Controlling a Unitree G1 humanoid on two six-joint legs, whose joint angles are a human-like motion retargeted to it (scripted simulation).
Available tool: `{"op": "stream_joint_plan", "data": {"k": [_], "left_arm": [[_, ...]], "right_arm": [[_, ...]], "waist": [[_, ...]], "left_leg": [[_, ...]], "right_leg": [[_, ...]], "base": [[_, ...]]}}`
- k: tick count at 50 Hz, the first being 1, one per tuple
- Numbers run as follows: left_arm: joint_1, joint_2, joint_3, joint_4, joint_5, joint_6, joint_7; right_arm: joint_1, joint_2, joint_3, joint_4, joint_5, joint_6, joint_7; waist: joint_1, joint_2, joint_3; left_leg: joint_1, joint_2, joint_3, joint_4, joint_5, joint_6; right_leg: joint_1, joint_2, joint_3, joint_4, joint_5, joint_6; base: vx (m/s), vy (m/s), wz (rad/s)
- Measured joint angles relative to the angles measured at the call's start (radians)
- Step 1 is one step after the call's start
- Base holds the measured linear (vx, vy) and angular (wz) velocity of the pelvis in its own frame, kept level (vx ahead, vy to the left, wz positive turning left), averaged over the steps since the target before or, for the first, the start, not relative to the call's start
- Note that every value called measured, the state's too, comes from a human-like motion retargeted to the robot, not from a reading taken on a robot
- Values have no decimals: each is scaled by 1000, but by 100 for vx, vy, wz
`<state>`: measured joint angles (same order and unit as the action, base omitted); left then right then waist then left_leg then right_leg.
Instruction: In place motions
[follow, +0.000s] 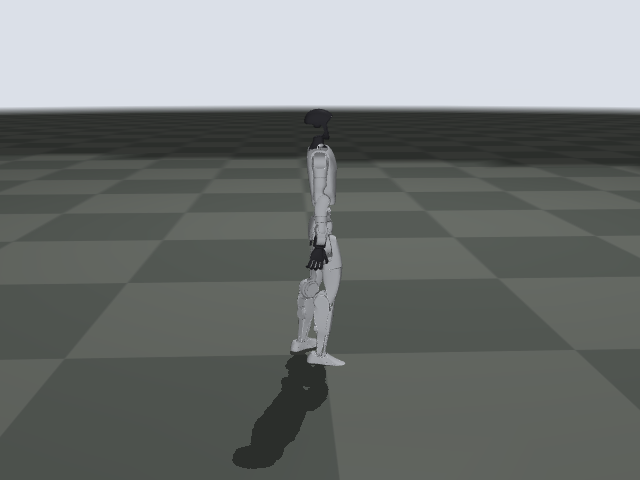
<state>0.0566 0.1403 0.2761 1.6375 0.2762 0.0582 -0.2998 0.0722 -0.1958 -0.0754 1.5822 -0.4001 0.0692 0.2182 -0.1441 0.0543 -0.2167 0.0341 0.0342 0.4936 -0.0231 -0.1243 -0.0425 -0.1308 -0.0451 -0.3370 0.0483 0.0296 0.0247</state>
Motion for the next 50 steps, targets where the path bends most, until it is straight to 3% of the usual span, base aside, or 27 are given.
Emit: {"op": "stream_joint_plan", "data": {"k": [50], "left_arm": [[-17,-10,27,20,-15,68,-73]], "right_arm": [[-7,9,-6,-4,42,12,-49]], "waist": [[0,1,4]], "left_leg": [[6,-1,3,-3,1,-2]], "right_leg": [[1,3,4,5,0,-4]], "base": [[0,0,0]]}}
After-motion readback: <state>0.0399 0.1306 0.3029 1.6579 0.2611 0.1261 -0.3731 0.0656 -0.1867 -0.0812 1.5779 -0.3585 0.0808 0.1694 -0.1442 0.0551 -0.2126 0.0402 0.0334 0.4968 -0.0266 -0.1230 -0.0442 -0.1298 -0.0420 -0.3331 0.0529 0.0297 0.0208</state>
